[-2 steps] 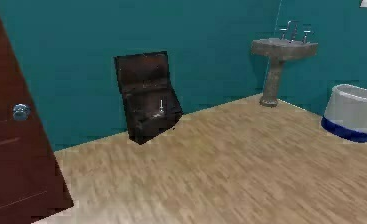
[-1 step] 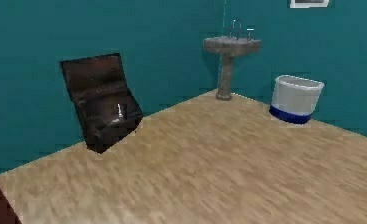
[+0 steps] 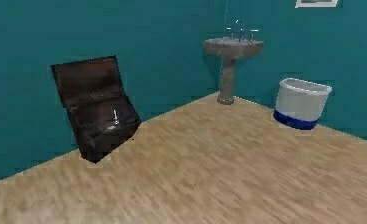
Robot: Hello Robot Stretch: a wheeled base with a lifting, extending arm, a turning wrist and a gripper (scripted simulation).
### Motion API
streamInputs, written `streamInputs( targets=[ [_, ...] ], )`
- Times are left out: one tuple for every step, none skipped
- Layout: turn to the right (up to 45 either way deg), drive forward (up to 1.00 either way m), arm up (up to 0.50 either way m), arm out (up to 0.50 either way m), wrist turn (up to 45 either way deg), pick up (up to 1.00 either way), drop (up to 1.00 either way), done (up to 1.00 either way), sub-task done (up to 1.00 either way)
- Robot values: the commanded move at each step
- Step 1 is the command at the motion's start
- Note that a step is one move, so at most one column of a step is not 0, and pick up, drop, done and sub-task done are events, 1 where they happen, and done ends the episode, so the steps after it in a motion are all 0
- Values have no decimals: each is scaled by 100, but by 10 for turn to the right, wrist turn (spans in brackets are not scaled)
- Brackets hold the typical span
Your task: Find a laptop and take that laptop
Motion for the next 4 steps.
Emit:
streamInputs(
  targets=[
    [450, 0, 0, 0, 0, 0, 0, 0, 0],
    [420, 0, 0, 0, 0, 0, 0, 0, 0],
    [0, 30, 0, 0, 0, 0, 0, 0, 0],
    [210, 0, 0, 0, 0, 0, 0, 0, 0]
  ],
)
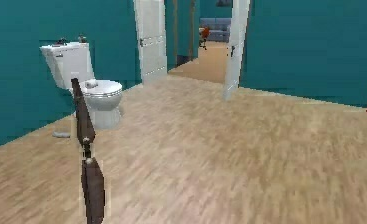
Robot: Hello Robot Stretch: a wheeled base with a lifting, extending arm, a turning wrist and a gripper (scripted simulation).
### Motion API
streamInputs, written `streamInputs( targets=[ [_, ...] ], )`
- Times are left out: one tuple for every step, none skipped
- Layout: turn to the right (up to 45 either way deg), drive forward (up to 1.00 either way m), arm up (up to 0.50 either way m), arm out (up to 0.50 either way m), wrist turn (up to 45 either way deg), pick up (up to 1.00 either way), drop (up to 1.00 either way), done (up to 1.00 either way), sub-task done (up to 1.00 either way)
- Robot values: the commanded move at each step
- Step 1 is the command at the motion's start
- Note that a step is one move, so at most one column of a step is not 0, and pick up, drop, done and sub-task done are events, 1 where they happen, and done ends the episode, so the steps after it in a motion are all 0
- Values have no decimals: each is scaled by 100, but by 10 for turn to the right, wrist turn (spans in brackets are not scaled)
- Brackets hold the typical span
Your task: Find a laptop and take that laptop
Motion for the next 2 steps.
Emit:
streamInputs(
  targets=[
    [0, 100, 0, 0, 0, 0, 0, 0, 0],
    [0, 100, 0, 0, 0, 0, 0, 0, 0]
  ],
)
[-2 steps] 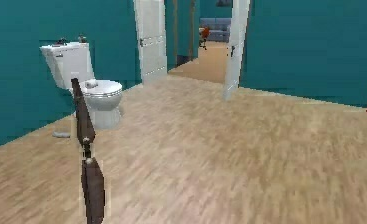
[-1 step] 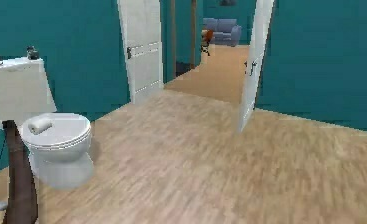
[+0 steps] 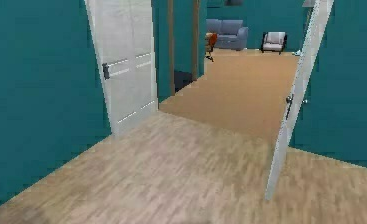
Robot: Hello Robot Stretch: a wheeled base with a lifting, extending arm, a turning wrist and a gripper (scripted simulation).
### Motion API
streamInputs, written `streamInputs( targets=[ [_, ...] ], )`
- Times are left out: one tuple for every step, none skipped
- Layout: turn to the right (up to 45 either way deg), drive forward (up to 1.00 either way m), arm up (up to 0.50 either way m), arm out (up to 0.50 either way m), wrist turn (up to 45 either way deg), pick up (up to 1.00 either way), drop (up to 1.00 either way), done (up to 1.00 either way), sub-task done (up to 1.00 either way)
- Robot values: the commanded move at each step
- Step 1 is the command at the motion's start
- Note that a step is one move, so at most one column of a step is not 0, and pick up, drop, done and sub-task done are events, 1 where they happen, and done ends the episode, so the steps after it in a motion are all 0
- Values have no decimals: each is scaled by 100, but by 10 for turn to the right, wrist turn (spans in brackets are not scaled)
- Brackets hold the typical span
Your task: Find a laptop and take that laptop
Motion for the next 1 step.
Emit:
streamInputs(
  targets=[
    [30, 0, 0, 0, 0, 0, 0, 0, 0]
  ],
)
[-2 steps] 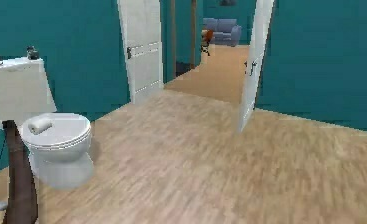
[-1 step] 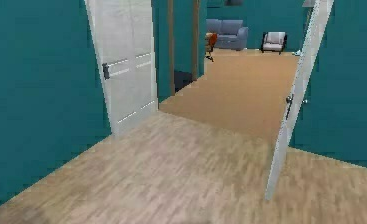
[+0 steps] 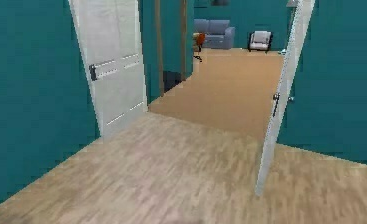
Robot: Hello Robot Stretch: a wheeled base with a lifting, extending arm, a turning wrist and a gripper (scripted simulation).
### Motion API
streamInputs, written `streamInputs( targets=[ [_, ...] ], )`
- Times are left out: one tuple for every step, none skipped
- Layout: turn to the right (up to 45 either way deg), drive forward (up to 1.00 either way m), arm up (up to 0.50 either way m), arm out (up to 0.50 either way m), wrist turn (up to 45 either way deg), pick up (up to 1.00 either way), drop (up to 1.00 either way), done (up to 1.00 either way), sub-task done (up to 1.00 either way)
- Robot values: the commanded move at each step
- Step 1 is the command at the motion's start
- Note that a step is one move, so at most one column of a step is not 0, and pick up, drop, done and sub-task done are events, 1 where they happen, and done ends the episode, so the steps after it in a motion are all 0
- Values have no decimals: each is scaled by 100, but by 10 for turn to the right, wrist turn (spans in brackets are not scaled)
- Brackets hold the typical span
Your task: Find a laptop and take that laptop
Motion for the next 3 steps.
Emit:
streamInputs(
  targets=[
    [0, 100, 0, 0, 0, 0, 0, 0, 0],
    [0, 10, 0, 0, 0, 0, 0, 0, 0],
    [240, 0, 0, 0, 0, 0, 0, 0, 0]
  ],
)
